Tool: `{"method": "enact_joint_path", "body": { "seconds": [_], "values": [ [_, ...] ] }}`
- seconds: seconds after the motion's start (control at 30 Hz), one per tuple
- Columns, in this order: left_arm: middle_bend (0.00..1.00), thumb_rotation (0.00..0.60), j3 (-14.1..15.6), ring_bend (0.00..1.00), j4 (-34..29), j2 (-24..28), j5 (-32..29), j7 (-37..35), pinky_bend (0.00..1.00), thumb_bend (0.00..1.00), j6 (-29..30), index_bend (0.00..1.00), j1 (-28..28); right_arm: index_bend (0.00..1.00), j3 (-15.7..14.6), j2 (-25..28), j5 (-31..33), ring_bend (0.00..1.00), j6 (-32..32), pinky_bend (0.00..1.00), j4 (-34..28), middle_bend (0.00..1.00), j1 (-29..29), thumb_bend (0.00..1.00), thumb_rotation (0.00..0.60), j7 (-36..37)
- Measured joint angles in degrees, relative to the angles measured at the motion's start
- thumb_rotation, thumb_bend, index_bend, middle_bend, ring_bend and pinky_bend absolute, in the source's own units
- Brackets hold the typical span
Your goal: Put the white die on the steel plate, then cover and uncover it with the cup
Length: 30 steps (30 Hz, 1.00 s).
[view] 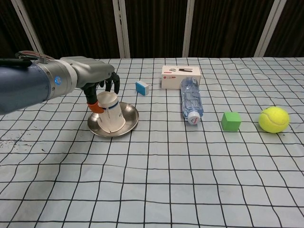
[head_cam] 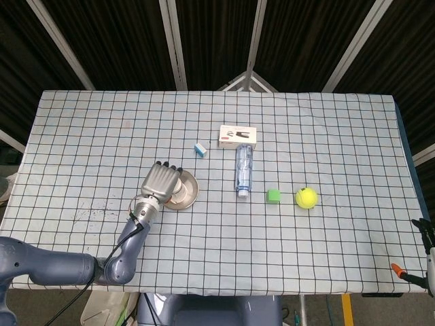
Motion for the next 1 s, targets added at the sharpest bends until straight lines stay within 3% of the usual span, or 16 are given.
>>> {"method": "enact_joint_path", "body": {
  "seconds": [0.57, 0.77, 1.0],
  "values": [
    [0.36, 0.6, 0.11, 0.25, -0.6, 0.84, 0.61, 0.86, 0.28, 0.42, 1.02, 0.4, 0.34, 0.16, 0.0, 0.03, -0.05, 0.12, 0.09, 0.02, -0.1, 0.12, -0.05, 0.04, 0.6, 0.05],
    [0.41, 0.6, 0.48, 0.31, 0.73, 0.0, 1.57, 0.14, 0.31, 0.44, 0.74, 0.4, 0.84, 0.17, -0.02, 0.12, 0.07, 0.12, -0.03, 0.02, -0.17, 0.12, -0.06, 0.04, 0.6, 0.23],
    [0.44, 0.6, 0.51, 0.31, 2.39, -1.02, 2.5, -0.19, 0.31, 0.44, 0.54, 0.42, 1.16, 0.18, 0.06, 0.04, 0.31, 0.12, -0.17, 0.02, -0.02, 0.12, 0.0, 0.04, 0.6, 0.16]
  ]
}}
